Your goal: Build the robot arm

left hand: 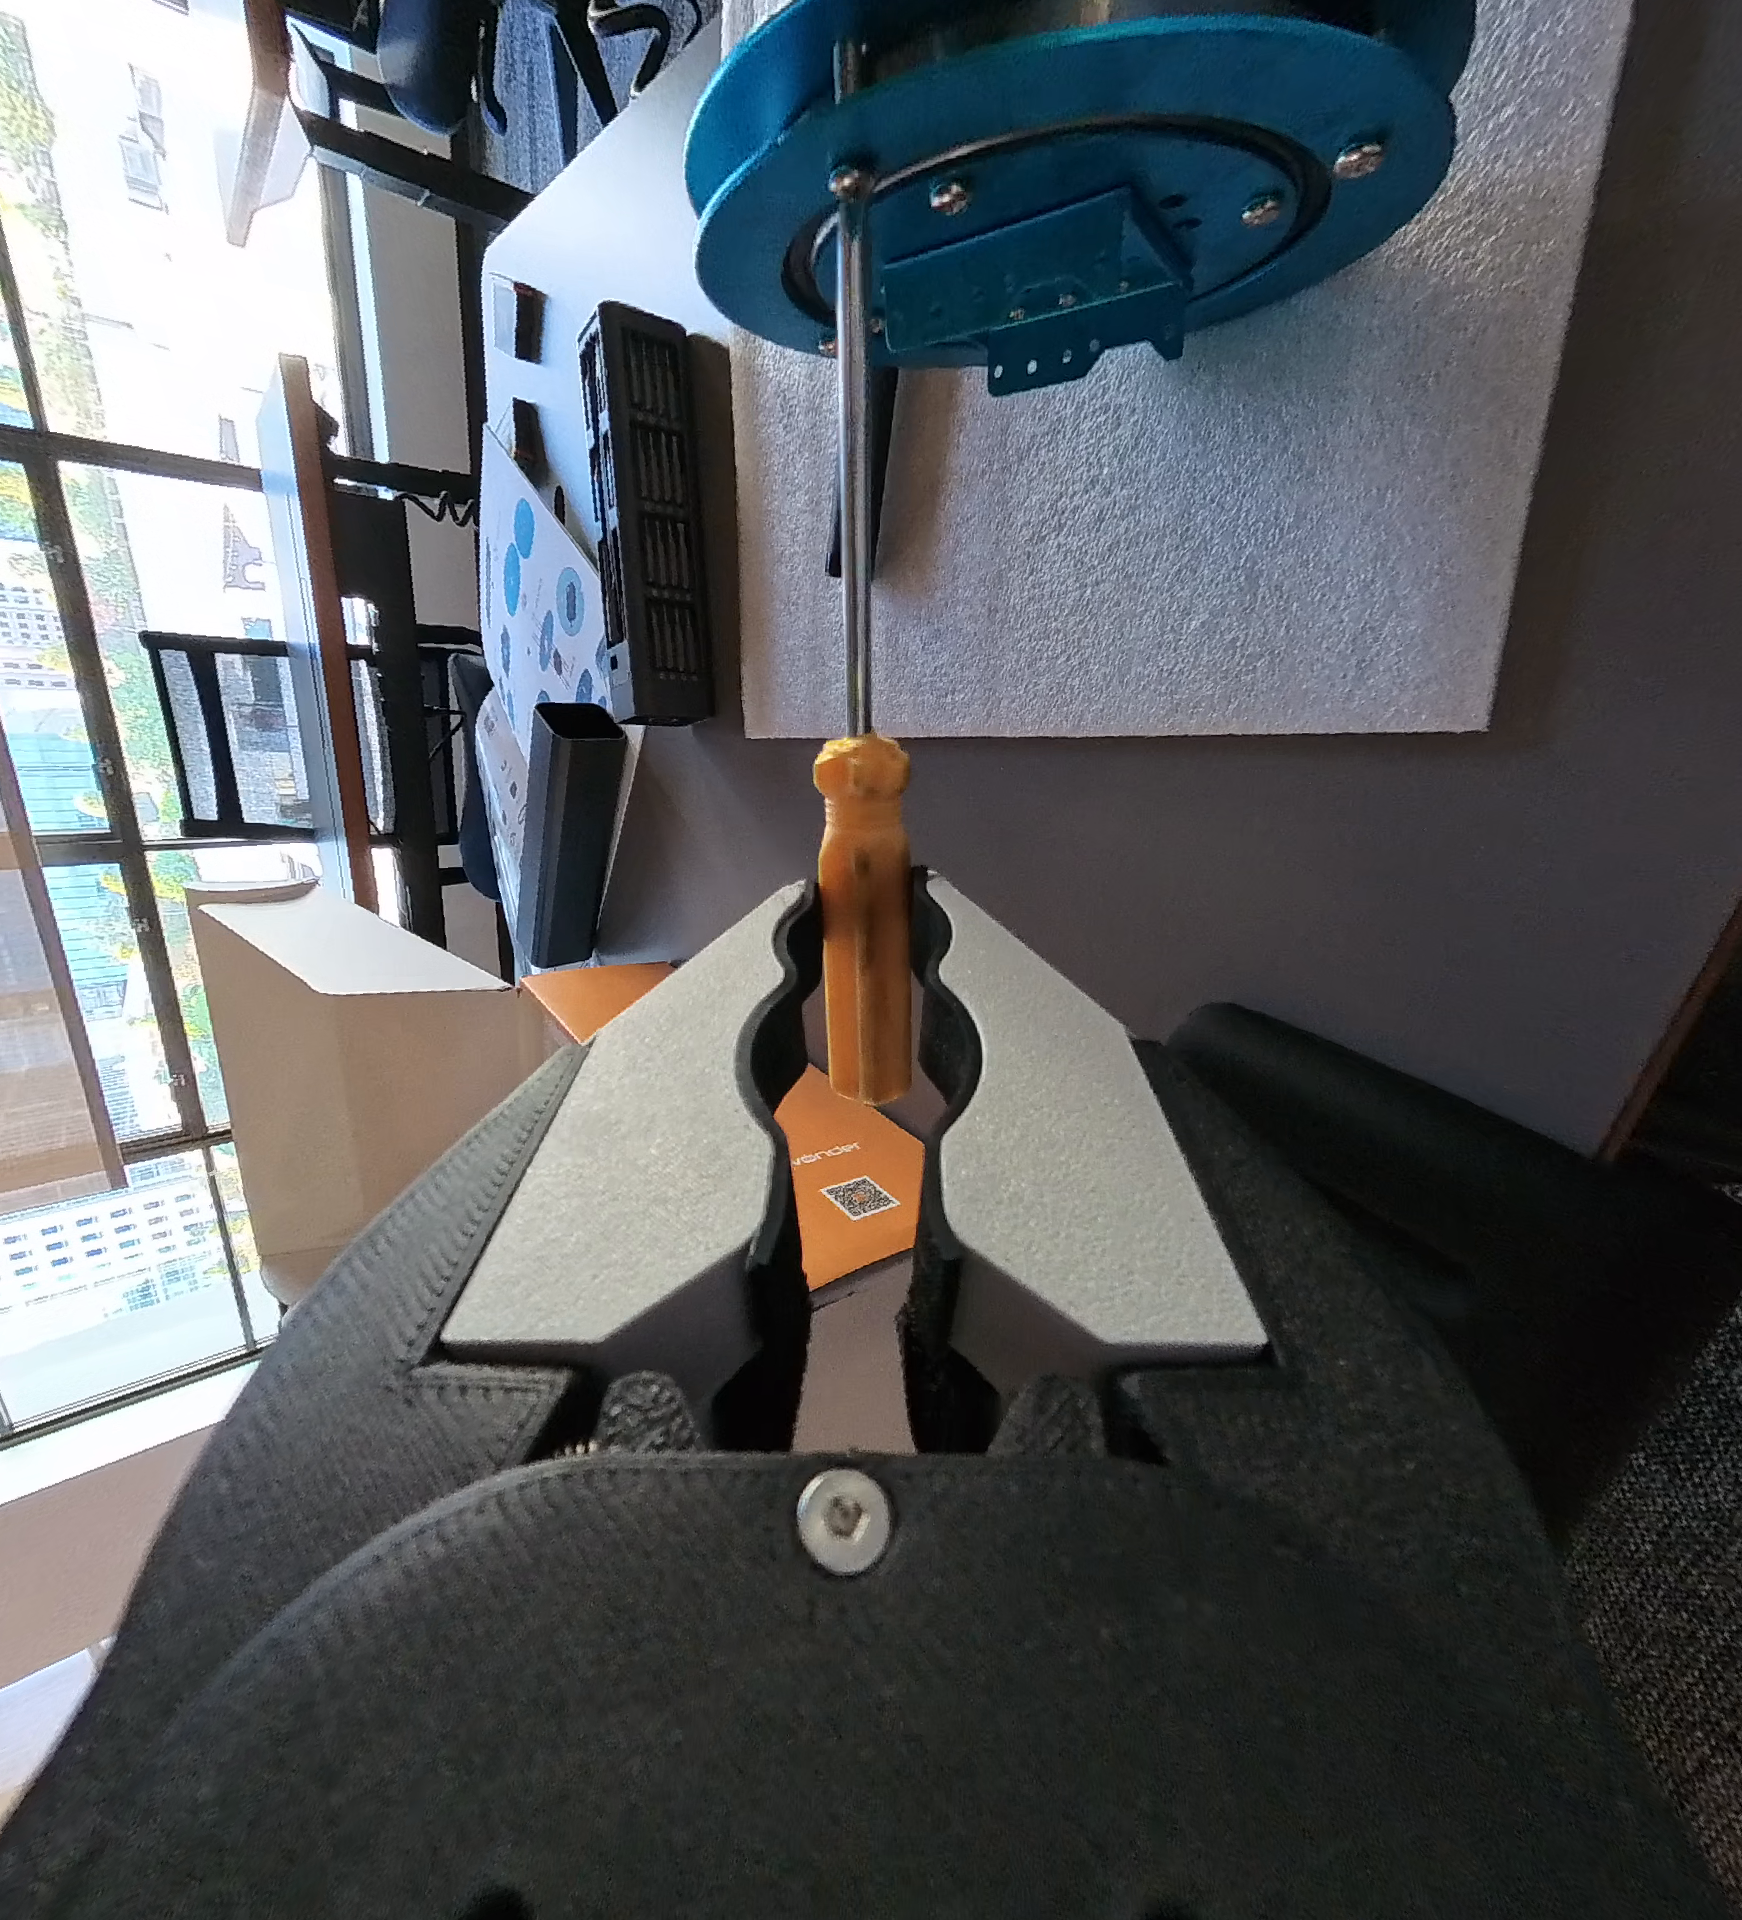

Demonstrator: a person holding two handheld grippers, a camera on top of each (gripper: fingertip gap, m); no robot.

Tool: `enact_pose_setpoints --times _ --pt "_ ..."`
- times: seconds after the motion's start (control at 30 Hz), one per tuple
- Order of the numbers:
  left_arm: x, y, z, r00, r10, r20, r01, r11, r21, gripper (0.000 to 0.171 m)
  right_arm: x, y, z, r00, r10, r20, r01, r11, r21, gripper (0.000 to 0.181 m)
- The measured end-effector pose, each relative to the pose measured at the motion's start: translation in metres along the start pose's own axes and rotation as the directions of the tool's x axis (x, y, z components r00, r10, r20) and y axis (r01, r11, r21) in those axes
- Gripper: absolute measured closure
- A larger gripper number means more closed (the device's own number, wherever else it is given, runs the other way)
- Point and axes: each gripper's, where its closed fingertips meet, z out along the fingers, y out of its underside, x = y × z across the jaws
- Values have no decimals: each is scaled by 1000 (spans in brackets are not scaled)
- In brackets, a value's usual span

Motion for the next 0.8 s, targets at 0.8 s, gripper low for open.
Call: enact_pose_setpoints --times 0.8 --pt "0 -1 1 1000 6 2 -6 1000 0 156 5 -3 -6 983 -155 -94 158 987 29 165"
